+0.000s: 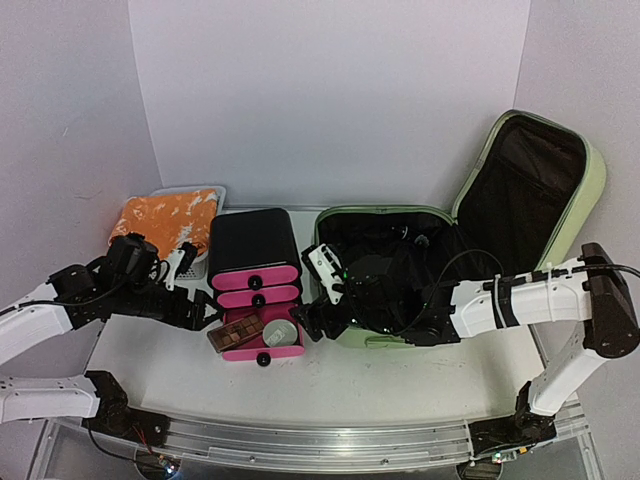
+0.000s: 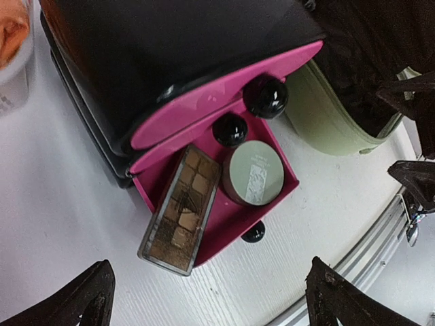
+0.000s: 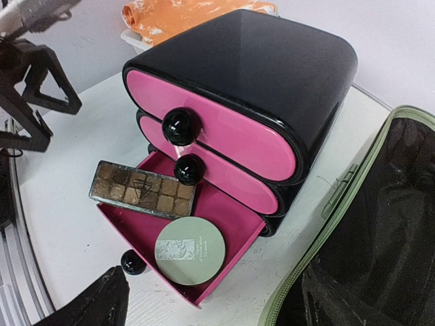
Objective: Open, take out, and arrange the luggage
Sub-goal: Adjust the makeup in the drawer.
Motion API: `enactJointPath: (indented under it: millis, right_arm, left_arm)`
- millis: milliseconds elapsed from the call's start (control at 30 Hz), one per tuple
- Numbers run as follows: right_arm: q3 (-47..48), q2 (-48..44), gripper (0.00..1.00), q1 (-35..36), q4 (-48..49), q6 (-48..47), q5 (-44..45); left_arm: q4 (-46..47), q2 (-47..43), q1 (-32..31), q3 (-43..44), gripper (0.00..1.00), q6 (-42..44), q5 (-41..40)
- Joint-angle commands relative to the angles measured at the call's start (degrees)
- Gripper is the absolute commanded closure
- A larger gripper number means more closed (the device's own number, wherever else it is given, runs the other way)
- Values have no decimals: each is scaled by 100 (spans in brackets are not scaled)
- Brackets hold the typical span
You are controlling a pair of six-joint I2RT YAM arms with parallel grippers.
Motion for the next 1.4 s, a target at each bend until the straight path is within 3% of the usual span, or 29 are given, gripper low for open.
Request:
enactJointPath:
  millis: [0, 233, 600, 833, 1100, 1233, 1367]
  right_arm:
    - [95, -233, 12, -19, 118, -95, 69]
    - [-104, -456, 12, -30, 153, -141, 129]
    - [-266, -664, 12, -73, 173, -185, 107]
    - [-305, -649, 12, -105, 221, -194, 72]
    - [-263, -566, 12, -179, 268, -205, -37]
    - [-278, -561, 12, -188, 304, -194, -65]
    - [-312, -573, 12, -196, 323, -179, -72]
  left_arm:
    - [44, -535, 13, 351, 1, 893, -576]
    - [-258, -402, 16, 698, 1, 2606, -184]
    - [-286, 191, 11, 568, 5, 3875, 303]
    - [-1199, 362, -4, 765, 14, 4787, 149]
    - [-1426, 884, -352, 666, 18, 5026, -447]
    - [-1430, 1138, -406, 617, 29, 5048, -648]
    - [-1378, 1469, -446, 652, 32, 5023, -767]
